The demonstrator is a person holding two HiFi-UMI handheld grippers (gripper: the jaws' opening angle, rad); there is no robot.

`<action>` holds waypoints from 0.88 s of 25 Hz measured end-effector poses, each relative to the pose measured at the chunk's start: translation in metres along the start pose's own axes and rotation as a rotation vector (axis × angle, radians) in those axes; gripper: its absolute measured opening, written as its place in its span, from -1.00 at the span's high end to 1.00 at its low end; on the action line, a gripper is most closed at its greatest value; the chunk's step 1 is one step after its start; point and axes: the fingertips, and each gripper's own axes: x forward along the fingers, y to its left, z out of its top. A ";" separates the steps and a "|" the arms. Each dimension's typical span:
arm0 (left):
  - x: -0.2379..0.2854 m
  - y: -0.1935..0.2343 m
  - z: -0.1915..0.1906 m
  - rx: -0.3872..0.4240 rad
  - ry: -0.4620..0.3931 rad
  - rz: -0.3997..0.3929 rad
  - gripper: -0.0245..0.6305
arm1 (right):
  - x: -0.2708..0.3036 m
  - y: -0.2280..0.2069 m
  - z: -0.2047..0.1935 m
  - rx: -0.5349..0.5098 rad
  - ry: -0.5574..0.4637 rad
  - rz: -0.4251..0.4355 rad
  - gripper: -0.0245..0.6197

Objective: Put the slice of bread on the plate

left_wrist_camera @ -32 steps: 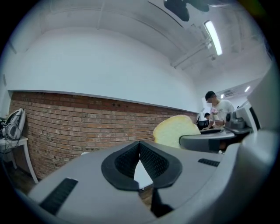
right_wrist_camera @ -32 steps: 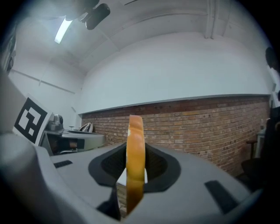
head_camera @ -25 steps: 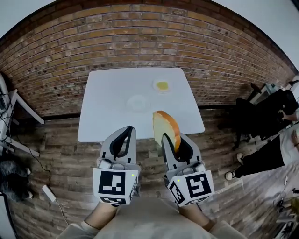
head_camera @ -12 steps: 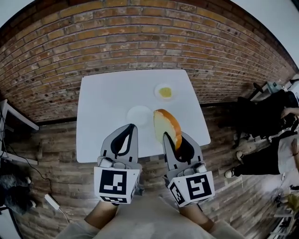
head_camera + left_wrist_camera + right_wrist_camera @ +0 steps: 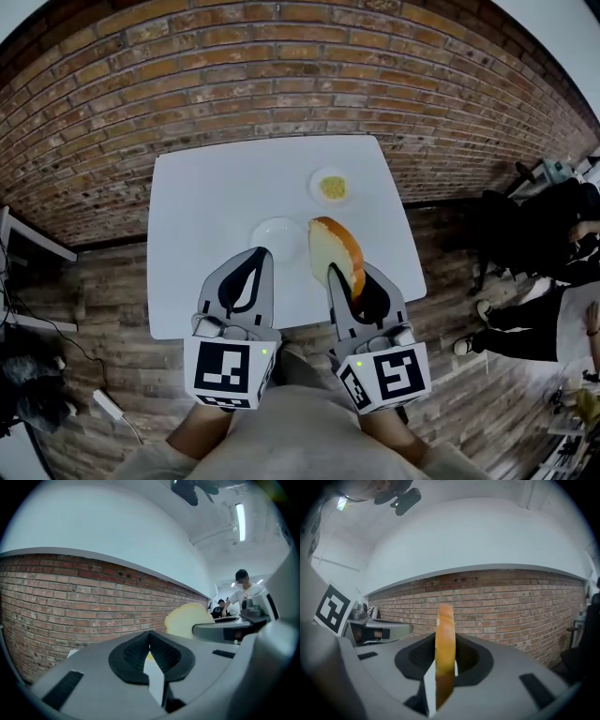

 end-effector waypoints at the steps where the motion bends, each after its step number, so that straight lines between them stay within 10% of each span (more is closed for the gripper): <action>1: 0.002 0.000 0.001 0.003 0.001 0.008 0.89 | 0.002 -0.002 0.001 0.000 0.001 0.011 0.62; 22: 0.037 0.033 -0.028 0.002 0.092 0.132 0.89 | 0.079 -0.006 -0.045 0.037 0.065 0.215 0.62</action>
